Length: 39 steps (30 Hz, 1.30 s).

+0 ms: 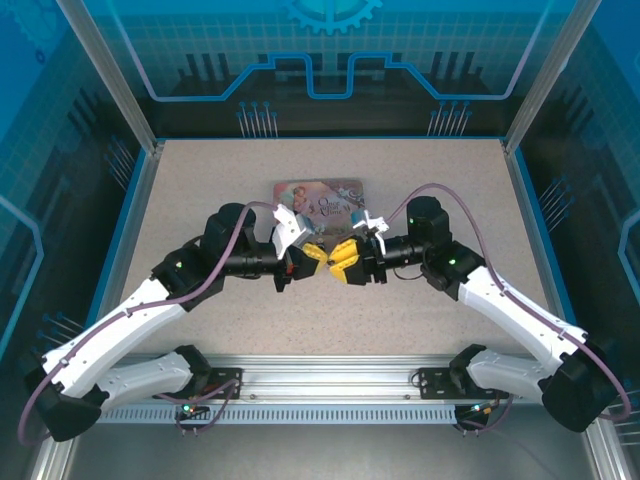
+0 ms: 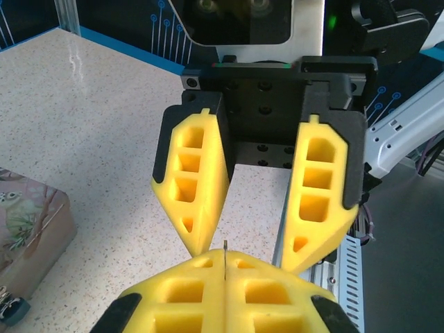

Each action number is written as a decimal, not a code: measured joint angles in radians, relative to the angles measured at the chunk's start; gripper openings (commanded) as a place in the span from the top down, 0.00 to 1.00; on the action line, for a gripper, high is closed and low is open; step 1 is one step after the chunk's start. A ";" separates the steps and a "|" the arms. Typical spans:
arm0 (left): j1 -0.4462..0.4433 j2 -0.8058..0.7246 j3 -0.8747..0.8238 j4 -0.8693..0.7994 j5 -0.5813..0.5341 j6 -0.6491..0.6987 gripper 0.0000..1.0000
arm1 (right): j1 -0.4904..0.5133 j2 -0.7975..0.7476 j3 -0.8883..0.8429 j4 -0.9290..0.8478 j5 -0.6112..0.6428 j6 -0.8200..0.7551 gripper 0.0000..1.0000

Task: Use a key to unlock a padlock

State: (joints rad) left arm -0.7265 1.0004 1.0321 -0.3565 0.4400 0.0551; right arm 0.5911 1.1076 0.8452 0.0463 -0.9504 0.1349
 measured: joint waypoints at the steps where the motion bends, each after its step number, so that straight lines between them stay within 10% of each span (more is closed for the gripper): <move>1: 0.000 0.000 0.000 -0.001 0.001 0.000 1.00 | 0.000 0.000 0.000 0.000 0.000 0.001 0.75; 10: 0.000 0.000 0.002 -0.009 0.003 0.000 1.00 | 0.000 0.005 0.000 -0.003 0.014 0.001 0.99; 18: 0.000 0.000 0.005 -0.023 0.003 0.000 1.00 | 0.004 0.005 0.000 -0.013 0.022 -0.005 1.00; 25: 0.000 0.001 0.006 -0.009 -0.027 -0.005 0.31 | 0.006 -0.020 0.000 -0.047 0.073 -0.016 1.00; 39: 0.081 -0.151 -0.396 0.271 -0.301 -0.379 0.06 | -0.110 0.064 -0.030 -0.216 0.478 0.038 1.00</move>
State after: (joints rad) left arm -0.6456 0.8497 0.6357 -0.0856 0.1387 -0.3241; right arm 0.4808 1.1721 0.8154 -0.1692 -0.4725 0.1726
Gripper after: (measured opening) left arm 0.917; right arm 0.045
